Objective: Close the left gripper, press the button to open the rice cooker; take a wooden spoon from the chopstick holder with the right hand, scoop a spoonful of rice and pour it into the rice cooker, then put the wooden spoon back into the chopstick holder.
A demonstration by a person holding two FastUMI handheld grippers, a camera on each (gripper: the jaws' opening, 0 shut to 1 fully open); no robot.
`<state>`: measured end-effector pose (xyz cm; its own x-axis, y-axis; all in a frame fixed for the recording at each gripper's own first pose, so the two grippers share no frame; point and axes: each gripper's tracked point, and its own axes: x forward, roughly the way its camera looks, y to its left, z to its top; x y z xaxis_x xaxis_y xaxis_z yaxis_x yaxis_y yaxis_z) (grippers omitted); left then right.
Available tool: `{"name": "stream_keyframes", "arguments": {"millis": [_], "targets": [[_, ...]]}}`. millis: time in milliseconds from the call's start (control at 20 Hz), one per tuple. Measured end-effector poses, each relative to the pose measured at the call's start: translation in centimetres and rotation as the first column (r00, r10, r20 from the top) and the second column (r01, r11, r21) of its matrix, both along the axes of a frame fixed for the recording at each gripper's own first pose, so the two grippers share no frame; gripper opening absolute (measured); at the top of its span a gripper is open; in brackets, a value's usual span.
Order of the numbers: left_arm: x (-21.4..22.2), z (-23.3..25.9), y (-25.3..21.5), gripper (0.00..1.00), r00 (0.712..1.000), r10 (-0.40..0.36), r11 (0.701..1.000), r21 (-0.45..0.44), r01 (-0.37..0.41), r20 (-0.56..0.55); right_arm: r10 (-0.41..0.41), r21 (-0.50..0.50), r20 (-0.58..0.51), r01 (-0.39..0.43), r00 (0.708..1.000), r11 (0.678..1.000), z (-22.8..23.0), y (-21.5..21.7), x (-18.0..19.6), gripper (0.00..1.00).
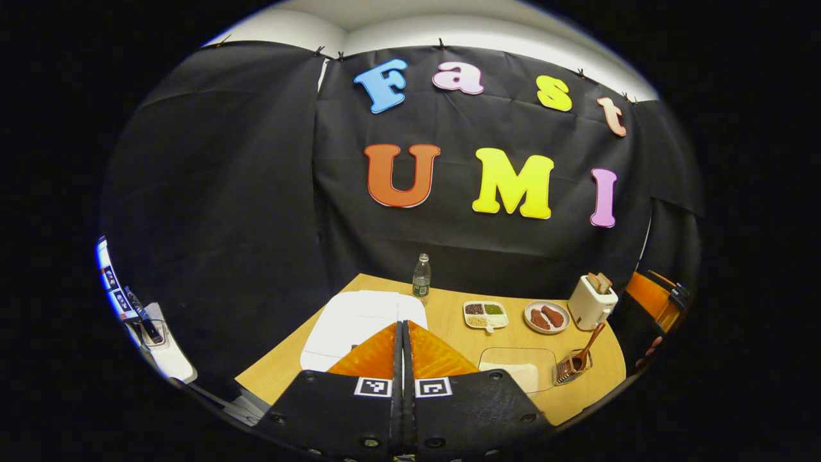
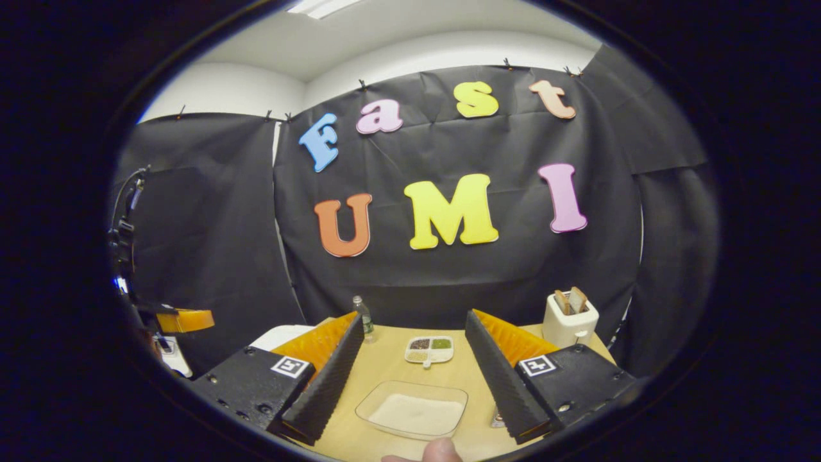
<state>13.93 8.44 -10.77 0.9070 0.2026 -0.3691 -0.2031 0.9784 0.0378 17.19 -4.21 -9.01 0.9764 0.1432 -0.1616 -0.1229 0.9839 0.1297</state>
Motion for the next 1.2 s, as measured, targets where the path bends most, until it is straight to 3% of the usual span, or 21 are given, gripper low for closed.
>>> {"name": "stream_keyframes", "arguments": {"millis": [250,400,950,1000,1200], "targets": [[2.9,-7.3,3.7,0.00,0.972,-0.041,0.989,-0.149,0.007,-0.229,-0.118,-0.071,0.006,0.119,0.993,0.990,-0.1,-2.8,-0.6,1.00],[4.0,-10.1,5.7,0.00,0.954,-0.050,0.982,-0.188,-0.007,-0.297,-0.176,-0.074,-0.026,0.173,0.984,0.982,-1.0,-4.0,-1.1,1.00],[4.3,-15.1,8.2,0.00,0.892,-0.074,0.939,-0.331,-0.087,-0.445,-0.253,-0.112,-0.040,0.248,0.967,0.962,-1.5,-5.0,-2.1,1.00],[4.3,-14.7,8.2,0.00,0.900,-0.075,0.941,-0.330,-0.079,-0.430,-0.254,-0.112,-0.042,0.248,0.966,0.962,-1.6,-5.0,-2.1,1.00],[4.1,-15.9,8.3,0.00,0.881,-0.074,0.949,-0.304,-0.082,-0.468,-0.249,-0.108,-0.050,0.242,0.967,0.964,-1.9,-4.6,-2.0,1.00]]}}
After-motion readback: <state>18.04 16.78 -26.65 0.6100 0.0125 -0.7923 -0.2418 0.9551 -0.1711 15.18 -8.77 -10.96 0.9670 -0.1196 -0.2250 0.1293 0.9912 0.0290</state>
